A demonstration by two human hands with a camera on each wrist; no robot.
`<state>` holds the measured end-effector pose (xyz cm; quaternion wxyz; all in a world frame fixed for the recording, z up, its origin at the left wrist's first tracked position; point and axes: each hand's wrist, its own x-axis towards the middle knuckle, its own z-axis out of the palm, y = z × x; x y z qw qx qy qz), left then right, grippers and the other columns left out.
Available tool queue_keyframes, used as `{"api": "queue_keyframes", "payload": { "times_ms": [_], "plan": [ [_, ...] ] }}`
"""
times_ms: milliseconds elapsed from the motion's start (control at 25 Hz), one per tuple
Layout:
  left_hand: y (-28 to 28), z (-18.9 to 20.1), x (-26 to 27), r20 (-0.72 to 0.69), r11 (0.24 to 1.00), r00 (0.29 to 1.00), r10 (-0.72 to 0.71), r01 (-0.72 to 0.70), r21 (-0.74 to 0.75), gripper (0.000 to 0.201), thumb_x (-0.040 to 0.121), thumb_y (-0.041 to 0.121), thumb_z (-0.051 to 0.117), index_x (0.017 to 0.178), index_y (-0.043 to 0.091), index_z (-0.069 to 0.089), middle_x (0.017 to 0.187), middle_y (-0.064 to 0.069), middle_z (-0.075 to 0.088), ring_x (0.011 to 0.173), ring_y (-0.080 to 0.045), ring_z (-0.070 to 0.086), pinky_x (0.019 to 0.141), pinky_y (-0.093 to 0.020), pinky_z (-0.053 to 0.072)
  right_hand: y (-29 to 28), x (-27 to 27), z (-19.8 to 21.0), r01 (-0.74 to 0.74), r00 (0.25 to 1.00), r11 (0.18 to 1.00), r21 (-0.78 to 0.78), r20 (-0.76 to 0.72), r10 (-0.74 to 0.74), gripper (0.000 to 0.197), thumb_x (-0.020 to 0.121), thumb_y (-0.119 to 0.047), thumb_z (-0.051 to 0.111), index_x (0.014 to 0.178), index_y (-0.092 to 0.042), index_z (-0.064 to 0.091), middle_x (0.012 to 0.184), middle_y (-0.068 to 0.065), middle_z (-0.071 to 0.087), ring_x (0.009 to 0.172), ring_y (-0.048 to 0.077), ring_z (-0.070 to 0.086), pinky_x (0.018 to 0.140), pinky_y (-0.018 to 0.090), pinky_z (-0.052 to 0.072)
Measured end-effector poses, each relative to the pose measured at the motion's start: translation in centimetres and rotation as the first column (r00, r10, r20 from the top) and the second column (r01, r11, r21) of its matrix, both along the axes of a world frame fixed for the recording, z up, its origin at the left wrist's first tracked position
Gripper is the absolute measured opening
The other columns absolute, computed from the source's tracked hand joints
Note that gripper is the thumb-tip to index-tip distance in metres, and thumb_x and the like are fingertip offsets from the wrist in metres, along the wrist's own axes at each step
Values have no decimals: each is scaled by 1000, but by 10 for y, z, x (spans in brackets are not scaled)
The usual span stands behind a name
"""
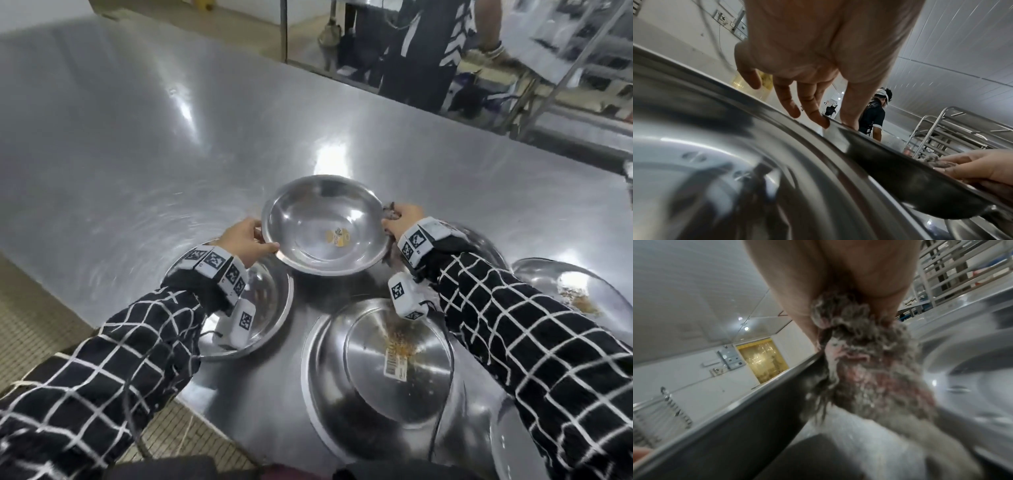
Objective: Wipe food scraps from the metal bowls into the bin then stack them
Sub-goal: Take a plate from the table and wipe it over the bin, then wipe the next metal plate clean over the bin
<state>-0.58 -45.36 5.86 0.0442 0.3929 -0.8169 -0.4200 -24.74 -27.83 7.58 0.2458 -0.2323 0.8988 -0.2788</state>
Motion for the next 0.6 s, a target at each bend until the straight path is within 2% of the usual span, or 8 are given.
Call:
{"api": "queue_keyframes", "payload": {
  "times_ms": [80,160,320,400,520,600],
  "plan": [
    [-6,-13,-9,70,998,996,48,-45,-38,41,78,36,75,113,23,58,98,5,68,95,-16,64,94,-43,48,-19,-22,-19,-19,1000,997,76,2,18,23,85,-14,66,108,-15,63,93,6,68,84,29,66,83,44,55],
    [0,-12,-9,141,983,987,77,-52,-177,41,77,45,72,112,29,57,98,10,65,102,-16,58,102,-46,37,-18,-24,-21,-24,1000,988,151,-10,26,24,83,-18,68,106,-15,64,93,7,69,86,29,67,83,43,55],
    [1,-13,-16,273,964,958,88,-14,-264,43,80,50,65,118,32,54,106,8,64,121,-22,43,101,-48,25,-29,-29,-27,-106,993,954,282,-27,118,29,84,-22,68,107,-7,62,98,8,67,88,26,65,84,36,53],
    [0,-15,-17,302,967,950,79,0,-254,42,82,50,62,119,33,53,106,8,63,124,-24,39,101,-50,24,-31,-25,-23,-144,981,917,373,-69,182,22,89,-24,63,102,-6,61,95,7,64,83,22,61,75,28,48],
    [3,-11,-18,297,959,949,106,-19,-282,45,83,51,61,122,30,53,111,5,59,121,-26,41,98,-50,27,-28,-22,-13,-97,977,922,375,-141,160,18,94,-23,54,90,-6,59,79,6,57,76,23,54,68,27,40],
    [10,-3,-17,291,950,951,106,-11,-311,54,84,53,59,131,31,46,122,0,54,123,-28,41,99,-51,29,-24,-19,-5,-39,986,966,257,-146,79,23,95,-21,51,77,-7,56,72,6,54,74,27,56,66,31,43]
  ]
}}
